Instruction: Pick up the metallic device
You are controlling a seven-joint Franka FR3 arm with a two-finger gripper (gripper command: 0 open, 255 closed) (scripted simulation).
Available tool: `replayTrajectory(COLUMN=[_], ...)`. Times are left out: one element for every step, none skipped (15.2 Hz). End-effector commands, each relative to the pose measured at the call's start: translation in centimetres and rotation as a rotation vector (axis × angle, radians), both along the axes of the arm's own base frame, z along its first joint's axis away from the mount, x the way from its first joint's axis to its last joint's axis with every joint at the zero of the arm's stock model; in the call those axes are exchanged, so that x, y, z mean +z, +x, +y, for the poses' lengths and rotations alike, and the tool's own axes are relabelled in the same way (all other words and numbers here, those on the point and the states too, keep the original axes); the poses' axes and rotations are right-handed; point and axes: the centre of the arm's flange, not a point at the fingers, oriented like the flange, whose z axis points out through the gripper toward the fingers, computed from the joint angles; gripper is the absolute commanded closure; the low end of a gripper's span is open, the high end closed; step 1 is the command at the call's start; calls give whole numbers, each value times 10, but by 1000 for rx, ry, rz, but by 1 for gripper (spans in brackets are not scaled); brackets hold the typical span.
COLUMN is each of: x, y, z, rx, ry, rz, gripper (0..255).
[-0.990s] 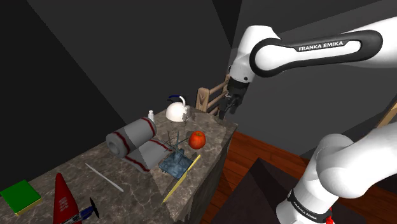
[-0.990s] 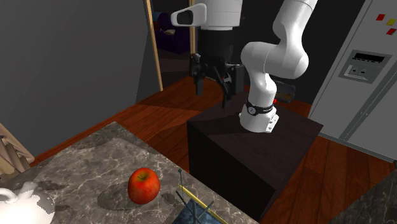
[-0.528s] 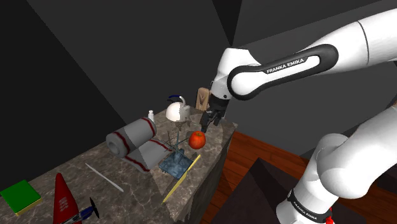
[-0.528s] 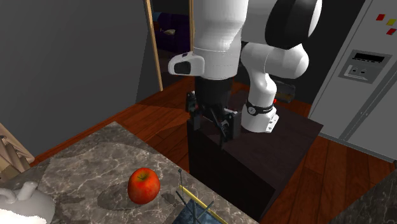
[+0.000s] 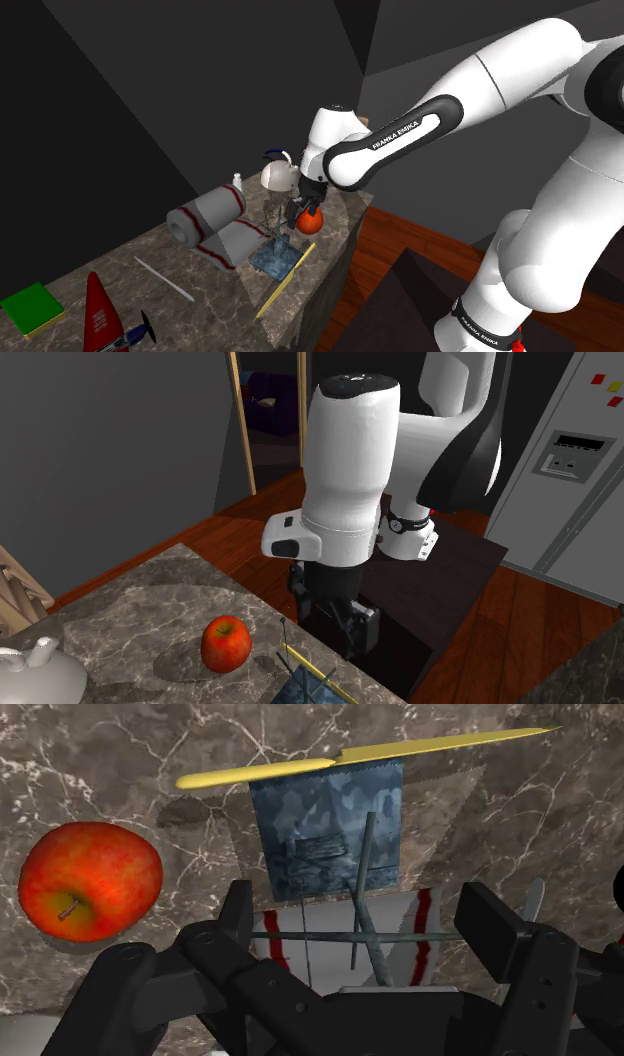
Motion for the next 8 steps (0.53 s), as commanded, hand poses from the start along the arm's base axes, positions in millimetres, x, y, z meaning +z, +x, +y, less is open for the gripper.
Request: replayTrajectory(x=[-24, -34, -43, -49, -55, -60, -65, -70], y=[13, 19, 25, 29, 29, 29, 29, 29], z=[11, 17, 23, 26, 26, 26, 26, 26], rx=[8, 11, 15, 17, 17, 17, 17, 17], ry=[-1, -3, -4, -5, -5, -5, -5, -5], rz=[-7, -10, -13, -15, -15, -15, -15, -15], gripper=[0, 0, 0, 0, 0, 0, 0, 0])
